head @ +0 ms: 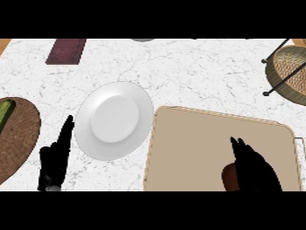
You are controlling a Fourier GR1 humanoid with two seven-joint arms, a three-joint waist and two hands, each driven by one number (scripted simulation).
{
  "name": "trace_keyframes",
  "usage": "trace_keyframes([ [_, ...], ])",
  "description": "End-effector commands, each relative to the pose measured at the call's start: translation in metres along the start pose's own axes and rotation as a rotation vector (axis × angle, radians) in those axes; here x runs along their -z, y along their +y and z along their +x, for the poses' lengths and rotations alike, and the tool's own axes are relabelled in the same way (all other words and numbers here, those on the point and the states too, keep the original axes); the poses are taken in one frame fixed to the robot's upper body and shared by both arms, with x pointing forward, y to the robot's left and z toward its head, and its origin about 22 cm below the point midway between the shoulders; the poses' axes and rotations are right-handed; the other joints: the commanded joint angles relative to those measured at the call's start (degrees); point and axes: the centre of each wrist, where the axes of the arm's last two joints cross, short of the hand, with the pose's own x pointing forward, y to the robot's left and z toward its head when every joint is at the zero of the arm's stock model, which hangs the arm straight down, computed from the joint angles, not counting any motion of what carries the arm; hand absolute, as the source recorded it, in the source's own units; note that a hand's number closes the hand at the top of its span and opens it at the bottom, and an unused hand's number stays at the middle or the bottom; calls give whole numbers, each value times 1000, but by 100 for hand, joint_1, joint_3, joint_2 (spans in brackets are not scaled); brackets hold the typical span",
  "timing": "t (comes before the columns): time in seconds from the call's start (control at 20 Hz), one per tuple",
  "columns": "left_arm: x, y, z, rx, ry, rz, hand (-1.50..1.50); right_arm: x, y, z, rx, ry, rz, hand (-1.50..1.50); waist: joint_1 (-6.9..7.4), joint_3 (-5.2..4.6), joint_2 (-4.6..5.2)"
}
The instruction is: Pick the cupcake from the tray and place it in the tiered basket
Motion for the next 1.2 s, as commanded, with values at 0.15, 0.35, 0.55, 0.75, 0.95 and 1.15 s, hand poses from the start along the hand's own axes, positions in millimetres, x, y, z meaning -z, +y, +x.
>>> trace_keyframes([
  [0.15,4,3,-8,14,35,-6,0,13,-1,-2,-48,134,45,150,-10,-24,27],
  [0.35,-2,-13,5,16,35,5,0,15,24,18,-54,91,19,150,11,-20,22],
  [0.55,5,-10,-5,-5,26,-3,0,24,12,12,-87,36,-5,150,0,-23,26],
  [0.75,1,-13,-18,-25,20,-3,0,24,32,0,-176,-28,-108,150,-16,-23,25],
  [0.95,4,2,-13,8,45,-6,0,13,20,8,-77,-34,-198,150,-25,-22,19],
  [1.15,-8,6,-20,-10,43,19,0,54,-73,-106,-75,-163,-233,150,-186,2,35],
])
